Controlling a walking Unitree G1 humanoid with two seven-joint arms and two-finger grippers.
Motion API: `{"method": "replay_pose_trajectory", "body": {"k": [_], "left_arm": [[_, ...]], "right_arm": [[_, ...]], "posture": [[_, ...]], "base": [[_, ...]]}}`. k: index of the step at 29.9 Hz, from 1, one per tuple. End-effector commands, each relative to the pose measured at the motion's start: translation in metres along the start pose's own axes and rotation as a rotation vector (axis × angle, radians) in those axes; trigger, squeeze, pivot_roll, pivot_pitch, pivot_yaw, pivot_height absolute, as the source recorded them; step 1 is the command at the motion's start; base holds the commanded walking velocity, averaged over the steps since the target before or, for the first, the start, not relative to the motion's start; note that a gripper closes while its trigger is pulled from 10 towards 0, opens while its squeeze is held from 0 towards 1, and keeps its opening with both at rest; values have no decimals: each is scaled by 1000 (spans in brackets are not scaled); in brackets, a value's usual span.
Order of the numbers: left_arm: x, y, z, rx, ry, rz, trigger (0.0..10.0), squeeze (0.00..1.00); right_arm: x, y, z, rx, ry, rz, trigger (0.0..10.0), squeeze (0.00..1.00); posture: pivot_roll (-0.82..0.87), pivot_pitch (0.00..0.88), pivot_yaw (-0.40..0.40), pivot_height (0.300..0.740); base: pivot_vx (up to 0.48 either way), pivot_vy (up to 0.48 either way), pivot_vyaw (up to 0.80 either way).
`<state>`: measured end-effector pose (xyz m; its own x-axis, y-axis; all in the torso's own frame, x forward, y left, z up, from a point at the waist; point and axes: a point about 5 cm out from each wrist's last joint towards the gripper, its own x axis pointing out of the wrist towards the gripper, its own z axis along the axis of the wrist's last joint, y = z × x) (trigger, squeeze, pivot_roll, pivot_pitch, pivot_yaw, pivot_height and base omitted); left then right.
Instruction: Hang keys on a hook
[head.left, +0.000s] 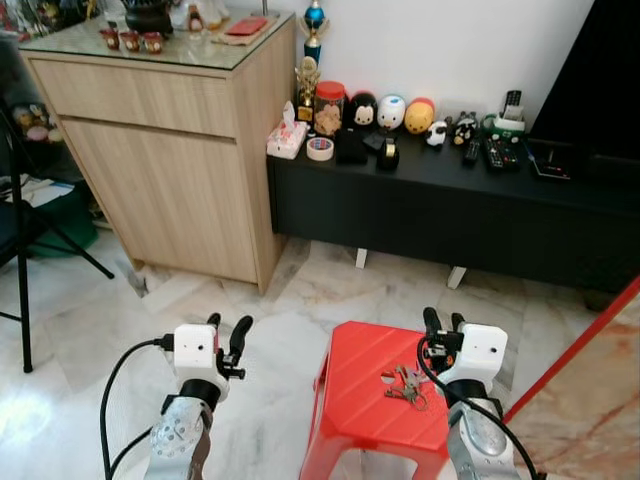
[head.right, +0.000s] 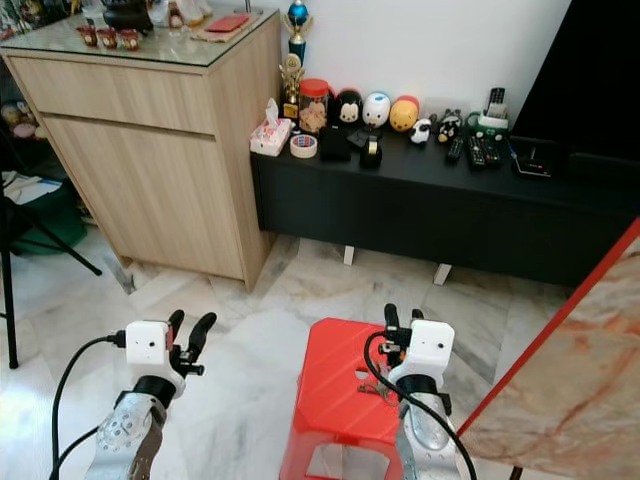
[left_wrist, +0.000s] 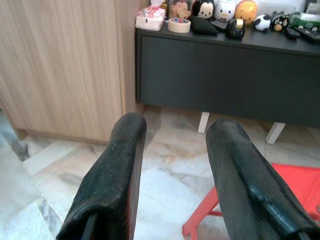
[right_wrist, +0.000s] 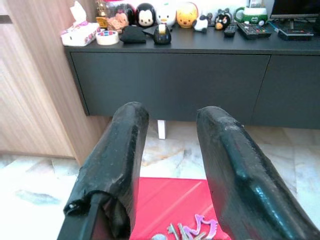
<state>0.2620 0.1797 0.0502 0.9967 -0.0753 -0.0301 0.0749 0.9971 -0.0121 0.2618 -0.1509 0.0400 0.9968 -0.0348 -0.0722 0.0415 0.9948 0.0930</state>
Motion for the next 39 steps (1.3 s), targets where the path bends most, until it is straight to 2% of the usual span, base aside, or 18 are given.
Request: {"method": "replay_pose_trajectory", "body": {"k": [1,16,18,22,32,39], "left_arm": [[1,-1,-2,-4,20,-11,10000,0],[5,-2,0,-13,19,-23,10000,0],[5,-1,0,-15,20,-21,10000,0],[5,-2,0,-17,19,-22,10000,0],[6,-2,1,-30,13,-37,10000,0],[10,1,4,-33,19,-39,10000,0]], "right_arm": [[0,1,-2,-4,9,4,10000,0],[-1,5,-11,-2,74,32,10000,0],[-1,6,-12,3,87,37,10000,0],[-1,6,-7,5,51,43,10000,0],[0,6,-13,10,76,47,10000,0],[-1,5,-15,-31,86,62,10000,0]], "posture": [[15,0,-43,655],[14,13,-46,655],[13,13,-45,642],[15,17,-47,623],[14,23,-45,623],[12,28,-44,623]], "base": [[0,0,0],[0,0,0],[0,0,0],[0,0,0],[0,0,0],[0,0,0]]}}
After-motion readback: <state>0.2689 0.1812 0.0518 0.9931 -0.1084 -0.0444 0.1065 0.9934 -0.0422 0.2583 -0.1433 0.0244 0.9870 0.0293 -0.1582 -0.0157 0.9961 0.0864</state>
